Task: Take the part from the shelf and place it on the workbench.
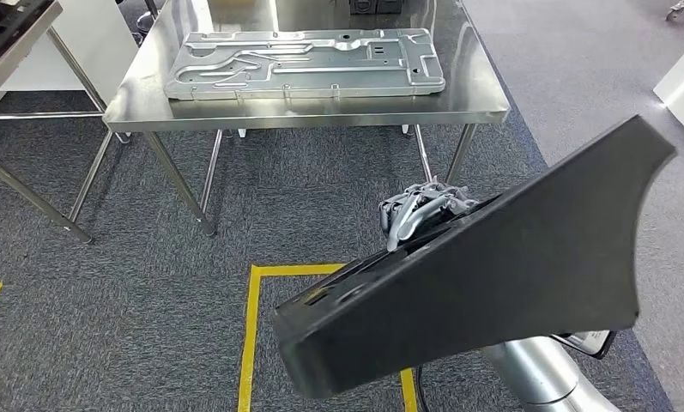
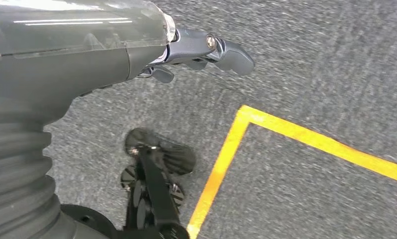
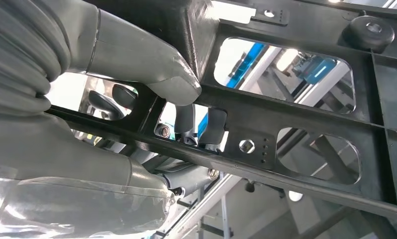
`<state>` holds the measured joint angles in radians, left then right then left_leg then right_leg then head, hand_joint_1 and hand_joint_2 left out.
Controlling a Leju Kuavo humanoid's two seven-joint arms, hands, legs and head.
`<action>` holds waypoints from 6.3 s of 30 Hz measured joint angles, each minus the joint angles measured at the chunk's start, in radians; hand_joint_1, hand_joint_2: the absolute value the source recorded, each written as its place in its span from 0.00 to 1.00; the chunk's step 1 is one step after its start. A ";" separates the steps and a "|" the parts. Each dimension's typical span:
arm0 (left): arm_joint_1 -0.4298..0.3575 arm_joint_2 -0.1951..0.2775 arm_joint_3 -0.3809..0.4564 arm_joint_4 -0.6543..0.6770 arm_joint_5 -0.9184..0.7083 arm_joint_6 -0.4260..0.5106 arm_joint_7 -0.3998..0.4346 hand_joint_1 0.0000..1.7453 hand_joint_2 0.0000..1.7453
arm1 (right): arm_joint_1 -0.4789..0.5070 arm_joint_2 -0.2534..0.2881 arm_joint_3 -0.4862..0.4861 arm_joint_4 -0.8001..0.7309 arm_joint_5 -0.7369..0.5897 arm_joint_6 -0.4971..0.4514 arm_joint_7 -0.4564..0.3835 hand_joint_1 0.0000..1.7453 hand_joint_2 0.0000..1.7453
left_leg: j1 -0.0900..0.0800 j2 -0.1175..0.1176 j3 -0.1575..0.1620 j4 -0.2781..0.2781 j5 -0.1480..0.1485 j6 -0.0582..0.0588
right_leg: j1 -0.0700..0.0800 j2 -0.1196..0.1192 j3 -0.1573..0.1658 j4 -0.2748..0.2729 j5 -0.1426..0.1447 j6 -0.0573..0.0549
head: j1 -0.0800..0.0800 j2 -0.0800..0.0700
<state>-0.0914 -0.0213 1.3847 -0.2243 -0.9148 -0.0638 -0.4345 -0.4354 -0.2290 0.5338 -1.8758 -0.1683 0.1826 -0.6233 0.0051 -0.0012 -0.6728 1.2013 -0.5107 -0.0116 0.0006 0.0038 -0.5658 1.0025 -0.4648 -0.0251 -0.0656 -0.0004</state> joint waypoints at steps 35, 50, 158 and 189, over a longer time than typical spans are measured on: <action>0.011 0.007 -0.017 0.000 -0.015 -0.008 -0.001 0.00 1.00 | 0.051 0.024 -0.080 -0.039 0.021 0.043 0.000 1.00 1.00 | -0.017 -0.006 -0.039 -0.145 0.148 0.022 | 0.001 0.015 0.201 -0.013 -0.157 0.016 | -0.001 0.000; 0.002 0.007 -0.019 0.000 -0.018 -0.008 -0.002 0.00 1.00 | 0.039 0.010 -0.087 -0.025 -0.014 0.029 0.000 1.00 1.00 | -0.010 -0.023 0.206 -0.197 0.001 0.020 | -0.009 -0.002 -0.058 0.032 0.031 0.036 | 0.000 0.000; -0.009 -0.016 -0.081 0.000 -0.078 -0.014 -0.124 0.00 0.00 | -0.628 0.363 0.035 1.476 1.056 -0.349 0.237 0.00 0.00 | 0.001 -0.006 0.075 -0.186 0.081 0.000 | -0.003 0.003 -0.052 0.021 0.037 0.017 | 0.000 0.000; 0.013 -0.021 -0.055 0.000 0.011 -0.012 -0.143 0.00 0.00 | 0.245 0.083 -0.564 0.090 0.676 -0.476 0.007 0.00 0.00 | -0.005 -0.010 0.099 -0.199 0.074 0.016 | 0.001 -0.006 -0.013 0.002 0.019 0.019 | 0.000 0.000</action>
<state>-0.0780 -0.0423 1.3295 -0.2239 -0.9040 -0.0759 -0.5776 -0.1901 -0.1457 -0.0297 -1.7860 0.5076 -0.2938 -0.6163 -0.0004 -0.0108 -0.5736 1.0024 -0.4363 0.0041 0.0015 -0.0020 -0.5787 1.0048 -0.4453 -0.0065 -0.0660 -0.0004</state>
